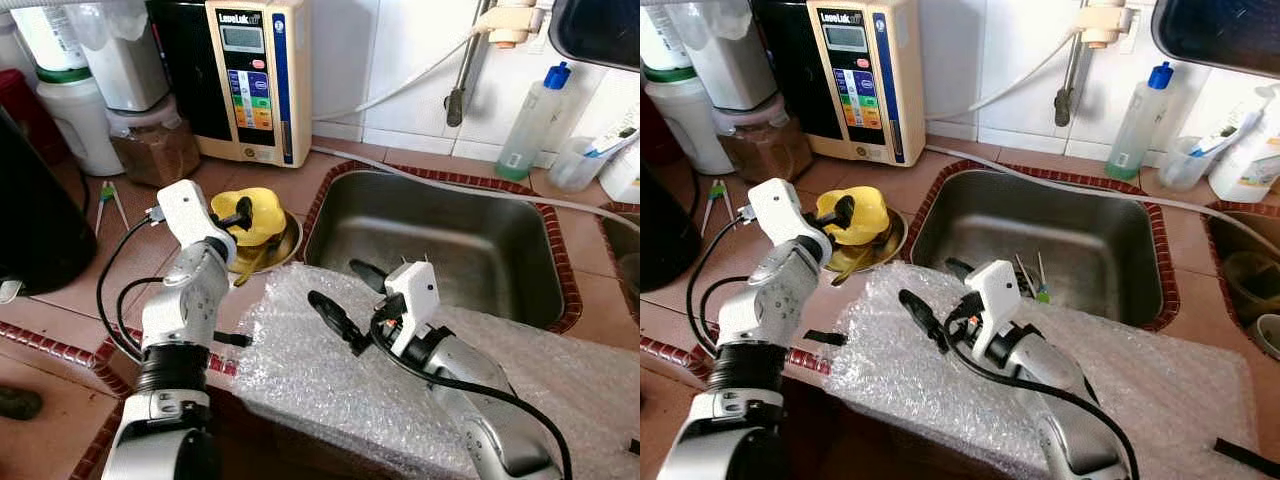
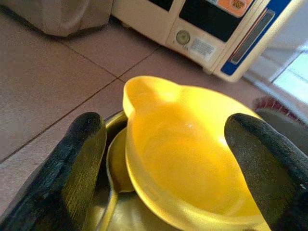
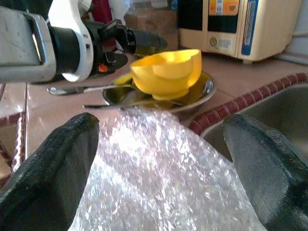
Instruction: Kitchen organization
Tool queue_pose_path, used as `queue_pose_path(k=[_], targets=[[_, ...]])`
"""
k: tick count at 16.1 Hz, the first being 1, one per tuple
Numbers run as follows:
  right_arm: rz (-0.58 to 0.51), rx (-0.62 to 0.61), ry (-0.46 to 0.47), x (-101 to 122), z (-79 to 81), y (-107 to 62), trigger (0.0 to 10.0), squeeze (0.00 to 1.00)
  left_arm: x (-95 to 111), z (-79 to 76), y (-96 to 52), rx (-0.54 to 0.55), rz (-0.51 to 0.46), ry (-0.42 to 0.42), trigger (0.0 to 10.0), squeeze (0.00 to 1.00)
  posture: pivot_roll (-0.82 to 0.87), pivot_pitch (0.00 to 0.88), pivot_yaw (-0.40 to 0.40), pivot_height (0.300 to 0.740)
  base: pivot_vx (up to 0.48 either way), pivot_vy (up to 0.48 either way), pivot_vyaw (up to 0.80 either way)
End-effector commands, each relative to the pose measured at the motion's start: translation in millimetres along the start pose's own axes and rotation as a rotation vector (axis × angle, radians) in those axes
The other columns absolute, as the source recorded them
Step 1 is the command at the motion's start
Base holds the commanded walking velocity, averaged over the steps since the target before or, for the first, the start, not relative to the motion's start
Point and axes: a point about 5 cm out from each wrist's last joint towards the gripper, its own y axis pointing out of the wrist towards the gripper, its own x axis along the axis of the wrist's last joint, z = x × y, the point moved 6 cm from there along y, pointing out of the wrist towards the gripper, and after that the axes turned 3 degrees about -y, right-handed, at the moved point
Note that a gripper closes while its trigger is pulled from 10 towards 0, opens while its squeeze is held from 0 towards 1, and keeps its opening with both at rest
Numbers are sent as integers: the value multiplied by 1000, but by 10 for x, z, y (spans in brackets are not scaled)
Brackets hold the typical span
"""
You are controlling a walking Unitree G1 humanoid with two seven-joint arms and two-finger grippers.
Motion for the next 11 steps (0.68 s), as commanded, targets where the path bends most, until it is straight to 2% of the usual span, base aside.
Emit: queue_pose_path(k=[1, 3, 7, 9, 11], targets=[[-4, 17, -9, 39, 48, 0, 10000, 0, -10, -5, 12, 6, 29, 38, 275, 0, -89, 18, 63, 740, 0, 0, 0], [-1, 19, -11, 32, 54, 5, 10000, 0, -80, 42, 7, 18, 73, 19, 0, 0, -83, 18, 66, 740, 0, 0, 0], [-11, 7, -15, 66, -9, 42, 10000, 0, -143, 54, -14, -4, 117, 51, 0, 0, -71, 14, 68, 740, 0, 0, 0], [-16, 3, -15, 78, -32, 53, 10000, 0, -131, 2, -29, -30, 121, 46, 0, 0, -66, 13, 67, 740, 0, 0, 0], [-18, 3, -15, 78, -29, 67, 10000, 0, -127, 19, -33, -24, 119, 56, 0, 0, -63, 10, 68, 740, 0, 0, 0]])
